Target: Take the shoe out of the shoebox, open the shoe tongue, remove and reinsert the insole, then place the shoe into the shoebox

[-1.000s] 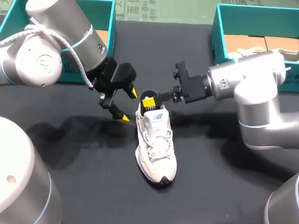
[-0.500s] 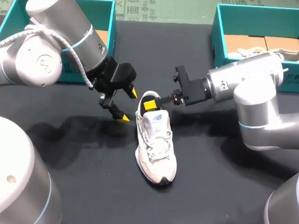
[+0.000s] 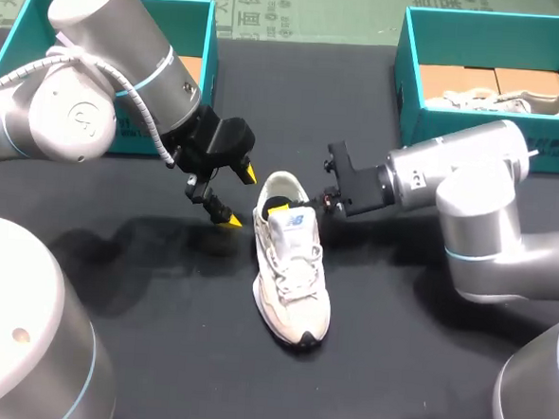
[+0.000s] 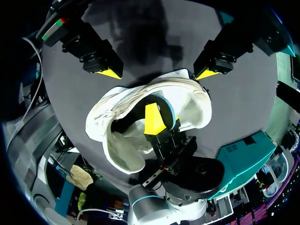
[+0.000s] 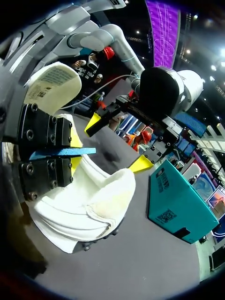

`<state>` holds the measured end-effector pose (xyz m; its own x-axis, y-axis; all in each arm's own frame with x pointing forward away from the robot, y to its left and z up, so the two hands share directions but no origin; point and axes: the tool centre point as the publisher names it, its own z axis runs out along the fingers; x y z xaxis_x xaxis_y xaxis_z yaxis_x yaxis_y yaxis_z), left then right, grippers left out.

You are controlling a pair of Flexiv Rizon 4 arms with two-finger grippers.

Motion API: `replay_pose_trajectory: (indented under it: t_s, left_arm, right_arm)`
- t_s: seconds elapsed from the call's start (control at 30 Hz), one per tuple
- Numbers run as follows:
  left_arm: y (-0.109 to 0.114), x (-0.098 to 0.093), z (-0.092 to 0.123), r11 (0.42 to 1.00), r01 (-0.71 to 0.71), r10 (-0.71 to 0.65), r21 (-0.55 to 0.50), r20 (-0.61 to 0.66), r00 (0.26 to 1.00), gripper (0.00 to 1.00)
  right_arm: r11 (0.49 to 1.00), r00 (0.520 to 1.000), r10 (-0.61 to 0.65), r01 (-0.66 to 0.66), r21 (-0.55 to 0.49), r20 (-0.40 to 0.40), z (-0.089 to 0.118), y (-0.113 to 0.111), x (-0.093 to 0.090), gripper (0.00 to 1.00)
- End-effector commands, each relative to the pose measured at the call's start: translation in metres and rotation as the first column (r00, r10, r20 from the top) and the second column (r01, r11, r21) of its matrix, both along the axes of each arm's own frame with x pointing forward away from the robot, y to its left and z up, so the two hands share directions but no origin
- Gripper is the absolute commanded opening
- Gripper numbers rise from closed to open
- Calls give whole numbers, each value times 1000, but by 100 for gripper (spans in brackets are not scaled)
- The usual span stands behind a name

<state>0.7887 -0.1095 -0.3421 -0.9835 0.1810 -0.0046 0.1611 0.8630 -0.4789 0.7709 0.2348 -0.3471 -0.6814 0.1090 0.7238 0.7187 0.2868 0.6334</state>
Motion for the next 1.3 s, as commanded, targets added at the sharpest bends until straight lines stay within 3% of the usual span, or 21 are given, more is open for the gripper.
replay_pose_trajectory:
  t_s: [0.03, 0.13, 0.2, 0.33, 0.47, 0.63, 0.73, 0.8, 0.83, 1.3]
  left_arm:
    - [0, -1, -1, 1000, -1, 1, 1, 3, 1000, 100]
    - [0, -1, -1, 1000, -1, 1, 1, 3, 1000, 100]
    - [0, -1, -1, 1000, -1, 1, 1, 3, 1000, 100]
    - [0, -1, -1, 1000, -1, 1, 1, 3, 1000, 100]
    - [0, -1, -1, 1000, -1, 1, 1, 3, 1000, 100]
    - [0, -1, -1, 1000, -1, 1, 1, 3, 1000, 100]
    - [0, -1, -1, 1000, -1, 1, 1, 3, 1000, 100]
    - [0, -1, -1, 1000, -1, 1, 1, 3, 1000, 100]
    - [0, -1, -1, 1000, -1, 1, 1, 3, 1000, 100]
    - [0, -1, -1, 1000, -1, 1, 1, 3, 1000, 100]
  right_arm:
    - [1000, 1000, -5, 5, -9, 24, 8, 3, -1, 39]
    - [1000, 999, 2, -1, -19, 44, 15, 4, 3, 55]
    - [1000, 998, 6, -5, -25, 56, 19, 4, 6, 61]
    - [999, 997, 14, -11, -36, 76, 27, 5, 11, 60]
    - [999, 996, 19, -15, -46, 90, 31, 4, 17, 50]
    - [999, 995, 19, -15, -47, 95, 32, 3, 21, 46]
    - [999, 995, 16, -12, -47, 94, 29, 2, 23, 36]
    - [999, 996, 12, -8, -48, 86, 26, 2, 24, 8]
    - [999, 997, 12, -8, -49, 79, 24, 1, 24, 0]
    - [999, 1000, -19, 19, -42, 2, -2, -2, 4, 0]
